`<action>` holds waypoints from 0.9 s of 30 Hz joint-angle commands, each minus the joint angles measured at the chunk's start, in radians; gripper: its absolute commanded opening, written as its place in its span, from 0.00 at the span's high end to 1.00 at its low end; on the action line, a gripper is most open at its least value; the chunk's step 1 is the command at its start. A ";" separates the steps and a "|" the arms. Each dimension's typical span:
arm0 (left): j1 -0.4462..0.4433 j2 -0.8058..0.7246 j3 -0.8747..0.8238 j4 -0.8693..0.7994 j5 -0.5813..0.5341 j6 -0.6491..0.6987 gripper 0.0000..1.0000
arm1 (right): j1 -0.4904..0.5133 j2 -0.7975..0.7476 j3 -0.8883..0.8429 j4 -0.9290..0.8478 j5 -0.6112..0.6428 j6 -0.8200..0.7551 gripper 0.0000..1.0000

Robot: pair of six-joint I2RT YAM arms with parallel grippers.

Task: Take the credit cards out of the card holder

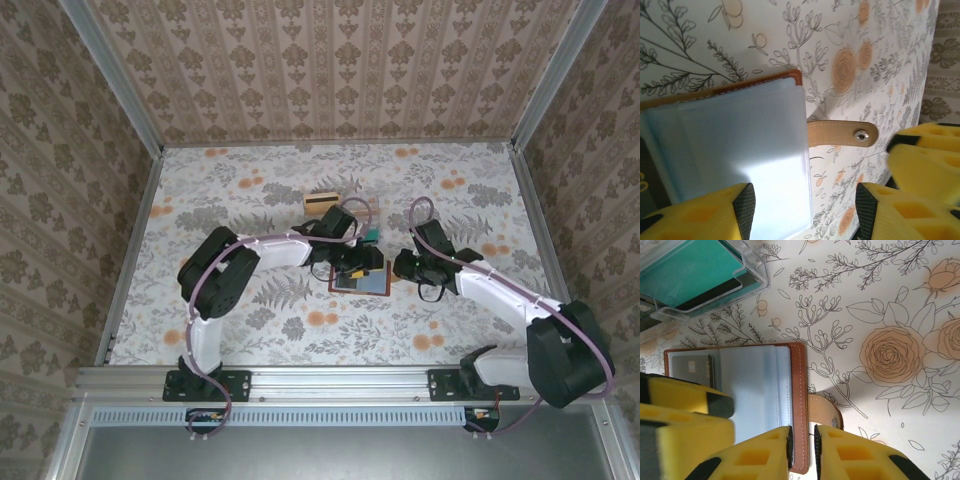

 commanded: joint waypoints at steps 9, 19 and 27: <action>0.037 -0.163 -0.049 -0.095 -0.061 0.051 0.50 | 0.000 0.014 0.007 0.042 -0.099 0.018 0.77; 0.128 -0.267 -0.207 -0.197 -0.149 0.107 0.83 | 0.105 0.187 0.133 0.121 -0.159 0.043 0.79; 0.132 -0.210 -0.210 -0.171 -0.146 0.118 1.00 | 0.127 0.316 0.171 0.182 -0.230 0.127 0.83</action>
